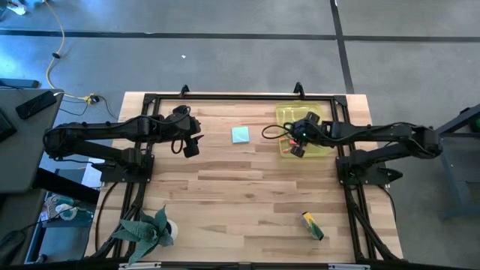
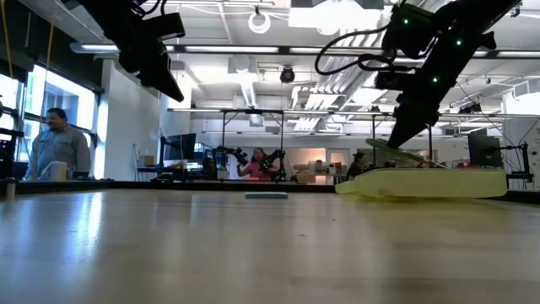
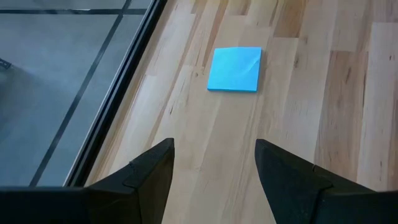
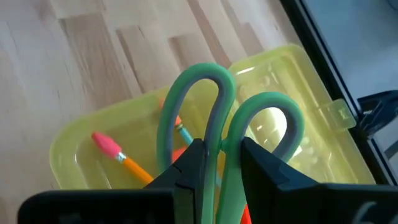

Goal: Pack school essentials
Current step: Put the green scissors into the yellow storage box

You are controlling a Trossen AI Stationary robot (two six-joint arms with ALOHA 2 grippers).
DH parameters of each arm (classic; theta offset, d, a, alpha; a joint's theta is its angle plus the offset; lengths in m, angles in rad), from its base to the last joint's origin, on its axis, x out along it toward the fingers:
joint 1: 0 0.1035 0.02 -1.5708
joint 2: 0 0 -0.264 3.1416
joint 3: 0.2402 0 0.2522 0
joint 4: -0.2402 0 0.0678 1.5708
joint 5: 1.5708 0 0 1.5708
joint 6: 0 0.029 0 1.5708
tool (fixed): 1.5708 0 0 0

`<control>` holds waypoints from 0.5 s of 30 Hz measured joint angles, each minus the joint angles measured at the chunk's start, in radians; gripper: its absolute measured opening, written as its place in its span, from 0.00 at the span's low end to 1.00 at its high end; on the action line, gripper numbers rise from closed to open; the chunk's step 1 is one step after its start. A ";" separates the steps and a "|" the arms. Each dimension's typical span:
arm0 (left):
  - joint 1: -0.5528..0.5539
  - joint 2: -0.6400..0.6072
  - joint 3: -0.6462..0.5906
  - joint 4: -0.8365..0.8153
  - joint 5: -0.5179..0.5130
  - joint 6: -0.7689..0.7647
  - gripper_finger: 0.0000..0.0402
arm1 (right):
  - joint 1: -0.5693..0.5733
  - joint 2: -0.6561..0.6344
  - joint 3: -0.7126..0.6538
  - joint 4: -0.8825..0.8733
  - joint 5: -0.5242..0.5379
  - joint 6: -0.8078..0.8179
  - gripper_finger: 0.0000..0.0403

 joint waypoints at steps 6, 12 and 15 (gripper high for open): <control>0.000 0.000 0.000 0.000 0.004 -0.001 0.53 | -0.021 0.000 0.000 -0.018 -0.049 -0.017 0.15; 0.000 0.000 0.000 0.000 0.008 -0.025 0.53 | -0.030 0.000 0.000 -0.027 -0.048 -0.018 0.16; 0.000 0.000 0.000 0.000 0.008 -0.026 0.53 | -0.030 0.000 0.000 -0.047 -0.047 -0.011 0.18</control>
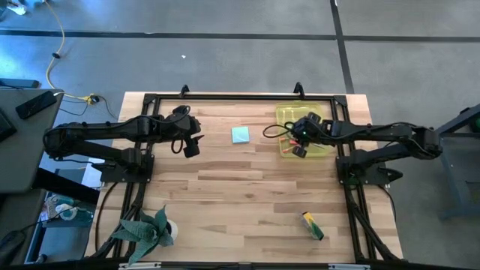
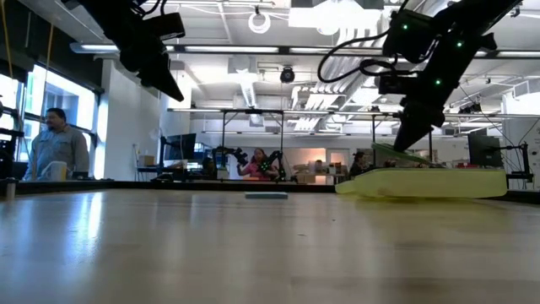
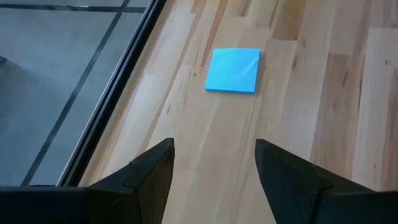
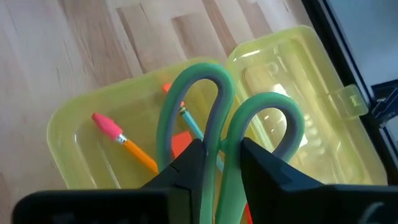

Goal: Pack school essentials
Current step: Put the green scissors into the yellow storage box, then put the blue sticky notes into the yellow storage box

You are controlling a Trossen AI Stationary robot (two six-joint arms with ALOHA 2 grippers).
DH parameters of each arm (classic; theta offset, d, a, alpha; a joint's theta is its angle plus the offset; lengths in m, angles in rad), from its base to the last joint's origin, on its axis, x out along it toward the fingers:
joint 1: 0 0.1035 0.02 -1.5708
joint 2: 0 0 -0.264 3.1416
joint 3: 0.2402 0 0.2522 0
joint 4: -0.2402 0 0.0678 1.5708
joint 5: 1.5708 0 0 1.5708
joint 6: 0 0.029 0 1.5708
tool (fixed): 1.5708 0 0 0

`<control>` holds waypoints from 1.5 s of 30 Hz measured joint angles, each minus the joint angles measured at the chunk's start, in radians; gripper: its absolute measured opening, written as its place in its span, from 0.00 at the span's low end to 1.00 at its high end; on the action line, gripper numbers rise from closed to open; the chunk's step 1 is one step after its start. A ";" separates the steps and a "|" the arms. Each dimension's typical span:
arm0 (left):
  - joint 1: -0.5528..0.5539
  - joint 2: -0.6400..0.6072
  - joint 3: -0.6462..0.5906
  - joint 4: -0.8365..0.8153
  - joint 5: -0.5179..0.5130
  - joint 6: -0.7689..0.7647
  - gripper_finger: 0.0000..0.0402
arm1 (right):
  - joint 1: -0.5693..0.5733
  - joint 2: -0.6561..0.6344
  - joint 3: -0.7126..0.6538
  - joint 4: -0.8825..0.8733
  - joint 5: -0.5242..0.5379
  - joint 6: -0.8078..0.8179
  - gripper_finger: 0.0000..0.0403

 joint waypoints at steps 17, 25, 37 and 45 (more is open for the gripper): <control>0.000 0.000 0.000 0.000 0.000 0.034 0.53 | 0.000 -0.001 0.018 -0.029 0.025 0.141 0.47; 0.000 0.000 0.000 0.000 0.000 0.034 0.53 | 0.001 -0.001 0.079 -0.034 0.031 0.156 0.47; 0.000 0.000 0.000 0.000 0.000 0.016 0.54 | -0.097 0.017 0.101 -0.350 0.284 0.425 0.47; 0.000 0.000 0.000 0.000 0.000 0.016 0.54 | -0.189 0.080 0.101 -0.443 0.330 0.583 0.47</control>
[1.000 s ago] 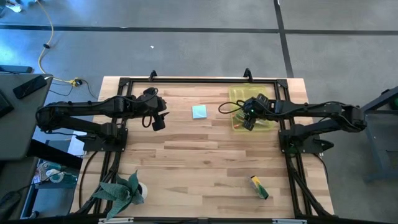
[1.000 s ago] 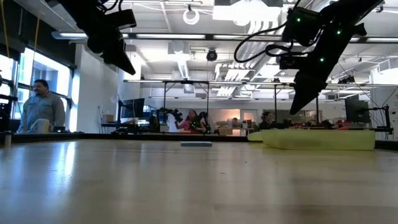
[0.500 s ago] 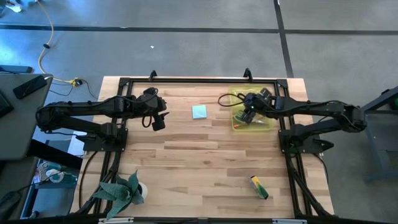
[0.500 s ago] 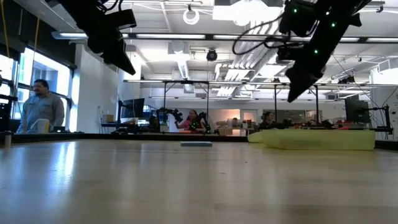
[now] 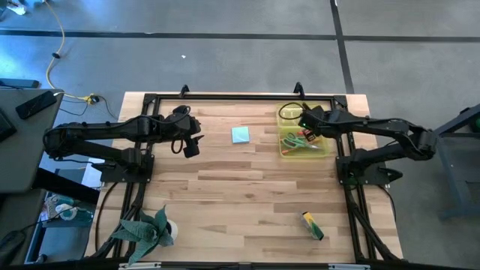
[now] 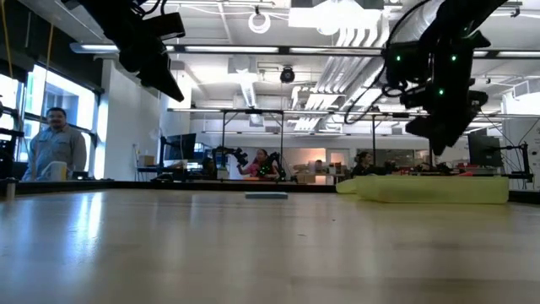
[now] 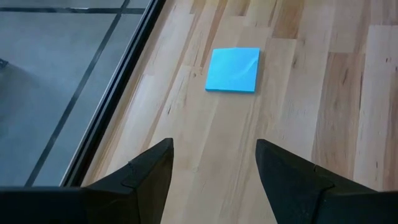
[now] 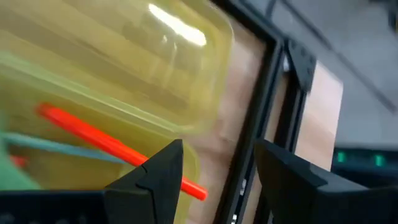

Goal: Pack school essentials
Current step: Put the blue sticky notes into the yellow storage box

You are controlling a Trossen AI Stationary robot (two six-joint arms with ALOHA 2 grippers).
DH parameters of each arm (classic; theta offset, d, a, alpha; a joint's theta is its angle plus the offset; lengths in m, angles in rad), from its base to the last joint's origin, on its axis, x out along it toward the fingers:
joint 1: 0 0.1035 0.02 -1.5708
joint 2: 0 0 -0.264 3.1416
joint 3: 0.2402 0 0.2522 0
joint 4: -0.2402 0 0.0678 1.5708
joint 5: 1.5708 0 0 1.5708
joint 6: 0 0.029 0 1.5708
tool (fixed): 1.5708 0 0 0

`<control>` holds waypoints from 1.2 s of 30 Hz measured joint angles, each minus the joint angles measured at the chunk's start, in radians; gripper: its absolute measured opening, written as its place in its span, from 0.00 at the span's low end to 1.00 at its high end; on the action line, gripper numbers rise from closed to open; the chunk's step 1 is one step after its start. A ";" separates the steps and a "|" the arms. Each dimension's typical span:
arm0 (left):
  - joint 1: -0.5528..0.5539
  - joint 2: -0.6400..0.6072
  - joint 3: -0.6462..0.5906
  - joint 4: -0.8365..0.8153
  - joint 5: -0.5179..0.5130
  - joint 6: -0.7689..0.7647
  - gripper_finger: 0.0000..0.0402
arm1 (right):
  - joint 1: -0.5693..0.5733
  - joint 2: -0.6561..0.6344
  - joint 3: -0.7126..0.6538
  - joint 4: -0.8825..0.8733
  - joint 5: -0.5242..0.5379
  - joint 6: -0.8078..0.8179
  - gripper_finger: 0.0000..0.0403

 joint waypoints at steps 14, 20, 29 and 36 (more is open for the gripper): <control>0.000 0.000 0.000 0.000 0.000 0.001 0.54 | -0.082 0.212 -0.001 -0.136 -0.031 0.110 0.47; 0.000 0.000 0.000 0.000 0.000 0.000 0.54 | -0.081 0.249 -0.001 -0.143 -0.054 0.085 0.47; 0.000 0.000 0.000 0.000 0.000 0.002 0.54 | -0.077 0.231 -0.001 -0.227 -0.062 0.115 0.47; 0.000 0.006 0.000 0.012 -0.002 0.000 0.54 | -0.033 0.231 -0.001 -0.230 -0.052 0.118 0.47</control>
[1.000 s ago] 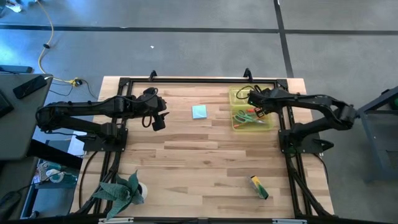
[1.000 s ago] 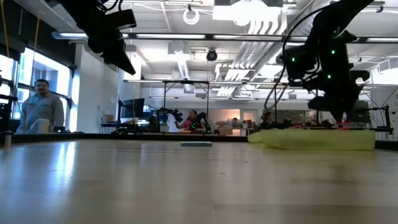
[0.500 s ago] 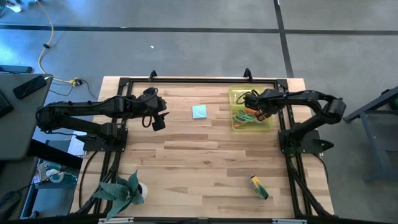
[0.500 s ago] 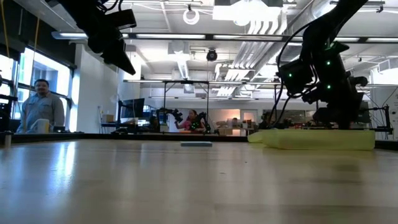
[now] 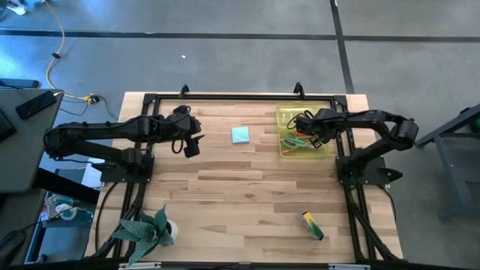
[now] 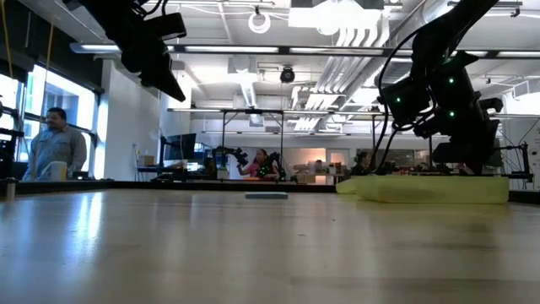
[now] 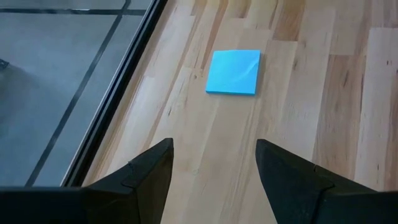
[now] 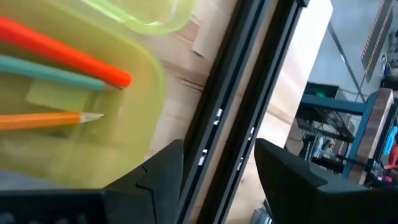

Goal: Pack school essentials
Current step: Put the blue sticky notes into the yellow storage box

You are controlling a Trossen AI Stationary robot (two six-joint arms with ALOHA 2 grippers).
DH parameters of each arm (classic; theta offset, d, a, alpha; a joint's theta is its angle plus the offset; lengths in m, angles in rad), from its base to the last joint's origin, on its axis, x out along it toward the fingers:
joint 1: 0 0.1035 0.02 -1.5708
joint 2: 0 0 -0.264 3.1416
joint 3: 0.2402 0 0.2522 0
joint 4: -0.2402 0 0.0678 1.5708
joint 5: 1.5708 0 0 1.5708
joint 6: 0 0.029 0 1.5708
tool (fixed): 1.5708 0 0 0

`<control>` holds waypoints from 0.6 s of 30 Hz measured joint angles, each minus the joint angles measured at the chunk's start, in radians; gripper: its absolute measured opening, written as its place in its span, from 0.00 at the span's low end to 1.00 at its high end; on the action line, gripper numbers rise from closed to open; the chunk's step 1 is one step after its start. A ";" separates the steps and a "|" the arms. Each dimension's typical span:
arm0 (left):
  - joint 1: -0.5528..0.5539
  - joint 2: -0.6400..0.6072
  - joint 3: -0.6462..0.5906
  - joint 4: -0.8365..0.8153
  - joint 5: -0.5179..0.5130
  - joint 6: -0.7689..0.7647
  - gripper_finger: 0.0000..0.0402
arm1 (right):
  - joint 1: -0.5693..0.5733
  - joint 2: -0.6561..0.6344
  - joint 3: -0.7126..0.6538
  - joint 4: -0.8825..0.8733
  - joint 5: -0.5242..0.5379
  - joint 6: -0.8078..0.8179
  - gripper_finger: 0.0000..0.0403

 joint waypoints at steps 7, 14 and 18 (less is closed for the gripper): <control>0.000 0.036 0.000 0.062 -0.009 0.003 0.57 | 0.107 -0.038 0.000 -0.011 0.020 0.062 0.47; 0.010 0.083 0.000 0.140 -0.034 0.017 0.68 | 0.195 -0.171 0.000 -0.051 0.034 0.155 0.47; 0.025 0.101 0.001 0.205 -0.118 0.000 0.77 | 0.236 -0.250 0.000 -0.050 0.030 0.183 0.47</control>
